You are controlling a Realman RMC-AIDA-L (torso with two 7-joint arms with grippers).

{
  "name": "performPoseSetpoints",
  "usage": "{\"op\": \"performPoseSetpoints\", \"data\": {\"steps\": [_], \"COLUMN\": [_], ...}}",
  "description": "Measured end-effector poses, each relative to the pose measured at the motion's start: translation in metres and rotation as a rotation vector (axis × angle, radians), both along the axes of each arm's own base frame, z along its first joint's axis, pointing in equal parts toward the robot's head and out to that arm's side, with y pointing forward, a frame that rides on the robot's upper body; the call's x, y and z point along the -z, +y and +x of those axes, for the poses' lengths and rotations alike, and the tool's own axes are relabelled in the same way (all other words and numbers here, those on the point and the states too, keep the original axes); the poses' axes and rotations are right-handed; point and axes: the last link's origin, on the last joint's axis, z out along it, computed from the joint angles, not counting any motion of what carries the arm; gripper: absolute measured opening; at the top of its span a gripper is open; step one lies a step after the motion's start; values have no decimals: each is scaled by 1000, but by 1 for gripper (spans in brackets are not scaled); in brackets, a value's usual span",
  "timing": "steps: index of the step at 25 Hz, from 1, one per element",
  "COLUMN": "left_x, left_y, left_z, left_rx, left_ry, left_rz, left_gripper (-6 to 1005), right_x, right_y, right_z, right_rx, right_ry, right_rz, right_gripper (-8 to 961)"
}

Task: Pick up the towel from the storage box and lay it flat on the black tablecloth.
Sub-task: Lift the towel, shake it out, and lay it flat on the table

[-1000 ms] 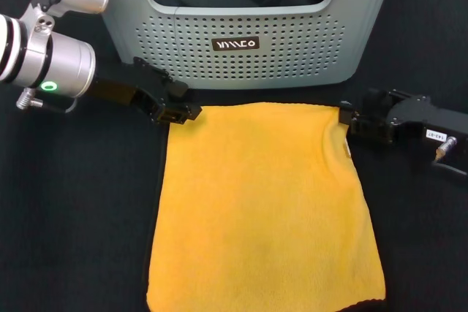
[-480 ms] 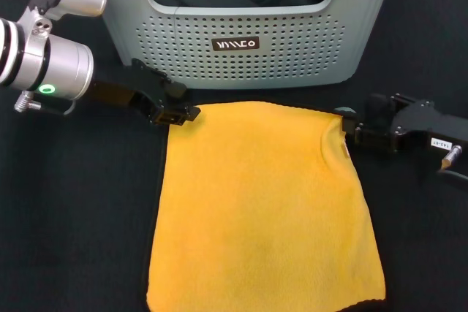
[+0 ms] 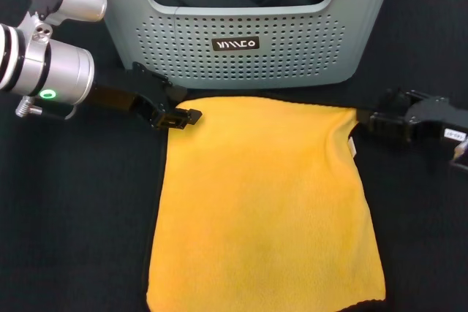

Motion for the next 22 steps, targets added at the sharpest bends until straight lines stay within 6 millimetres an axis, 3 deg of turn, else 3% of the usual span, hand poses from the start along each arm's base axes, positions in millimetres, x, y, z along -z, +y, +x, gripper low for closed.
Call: {"op": "performPoseSetpoints", "data": {"steps": [7,15,22], "left_x": [1,4,4], "left_y": [-1,-3,-8], "left_z": [0,1,16], "left_rx": [0,6,69], "left_ry": [-1,-2,-122], "left_rz": [-4,-13,-20], "left_gripper": [508,507,505], "right_x": [1,0,3], "right_y": [-12,-16,-16], "right_z": [-12,-8,-10], "right_rx": [-51,-33,-41], "right_ry": [60,77,69], "right_rz": [-118,-117,-119], "right_gripper": [853,852,851]}}
